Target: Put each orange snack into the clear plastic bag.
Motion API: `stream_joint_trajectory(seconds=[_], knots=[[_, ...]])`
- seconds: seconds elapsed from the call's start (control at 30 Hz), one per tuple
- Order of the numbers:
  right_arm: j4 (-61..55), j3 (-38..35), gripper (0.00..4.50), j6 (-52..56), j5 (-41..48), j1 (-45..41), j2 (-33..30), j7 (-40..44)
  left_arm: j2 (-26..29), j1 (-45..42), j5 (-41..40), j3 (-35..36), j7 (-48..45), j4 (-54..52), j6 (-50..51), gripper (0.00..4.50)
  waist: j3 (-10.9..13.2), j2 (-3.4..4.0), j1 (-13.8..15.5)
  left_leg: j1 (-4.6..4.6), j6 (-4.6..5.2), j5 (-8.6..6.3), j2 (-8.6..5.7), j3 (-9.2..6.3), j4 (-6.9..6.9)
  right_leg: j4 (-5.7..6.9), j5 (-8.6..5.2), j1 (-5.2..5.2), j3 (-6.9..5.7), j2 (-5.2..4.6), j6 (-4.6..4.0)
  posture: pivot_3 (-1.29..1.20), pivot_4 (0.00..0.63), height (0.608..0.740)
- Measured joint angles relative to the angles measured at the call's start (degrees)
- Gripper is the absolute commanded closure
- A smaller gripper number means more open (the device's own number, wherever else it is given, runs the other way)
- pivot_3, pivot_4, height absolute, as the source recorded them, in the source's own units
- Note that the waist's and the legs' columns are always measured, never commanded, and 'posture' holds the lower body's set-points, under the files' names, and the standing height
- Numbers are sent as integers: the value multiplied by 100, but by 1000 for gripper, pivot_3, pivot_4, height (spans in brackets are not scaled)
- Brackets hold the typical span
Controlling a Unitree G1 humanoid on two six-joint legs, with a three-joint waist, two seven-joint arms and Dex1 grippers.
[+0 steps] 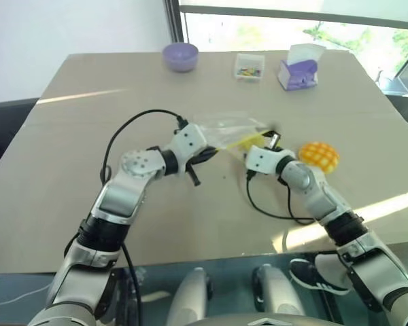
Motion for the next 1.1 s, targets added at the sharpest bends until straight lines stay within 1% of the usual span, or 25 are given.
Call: stream_joint_trajectory(seconds=[0.03,0.1,0.2,0.27,0.43,0.53,0.6,0.7,0.83,1.0,1.1], knots=[[0,-29,25,1,36,0,10,19,-9,-9,0,1,9,0,9,4500,0,0,-1,0,0,0,0,0,0,0,0,0,0,0,0,0,150,740],[-143,-240,25,79,389,57,56,274,-27,-56,10,1,93,20,78,4500,0,0,-5,0,0,0,0,0,0,0,0,0,0,0,0,0,150,740],[-570,-471,25,159,776,250,1,603,-27,-109,46,59,253,131,179,4500,0,0,-1,-1,0,0,0,-1,-1,0,0,0,0,0,0,0,150,740],[-1123,-684,25,288,1062,551,-153,865,-23,-148,140,152,420,301,265,4500,0,0,15,-4,1,0,-1,-3,0,-2,0,0,-3,-1,0,0,150,740],[-1581,-981,25,614,1256,733,-264,1022,-75,-158,175,150,484,352,282,4500,0,0,22,-2,1,0,-1,-2,2,0,0,0,-3,-2,1,0,150,740],[-2080,-1323,25,1068,1562,1061,-20,905,-139,-160,176,144,483,353,273,4500,0,0,29,-4,0,0,0,-4,0,-1,0,-1,-4,-1,0,0,150,740],[-2350,-1539,25,1370,1748,1268,29,849,-143,-167,176,145,482,357,265,4500,0,0,36,-6,0,0,-2,-2,1,-2,0,0,-3,-3,1,0,150,740],[-2823,-2264,25,1959,2015,1838,75,581,-152,-175,112,158,426,357,225,4500,0,0,132,-6,1,-1,-3,-2,1,-4,0,1,-4,-5,1,0,150,740],[-2923,-2995,25,2510,2314,2412,52,385,-107,-148,-27,192,198,339,205,4500,1,1,151,-4,2,-1,-3,0,1,-4,0,3,-5,-5,1,0,150,740],[-2995,-3527,25,2977,2695,2517,130,183,-21,-160,-121,195,-27,309,107,4500,1,2,100,5,2,-1,4,1,1,4,0,3,1,5,0,0,150,740],[-2795,-3592,25,3129,2969,2424,307,173,-1,-230,-121,209,-69,346,77,4500,1,2,107,4,2,-1,3,4,4,4,0,4,2,3,0,0,150,740]])
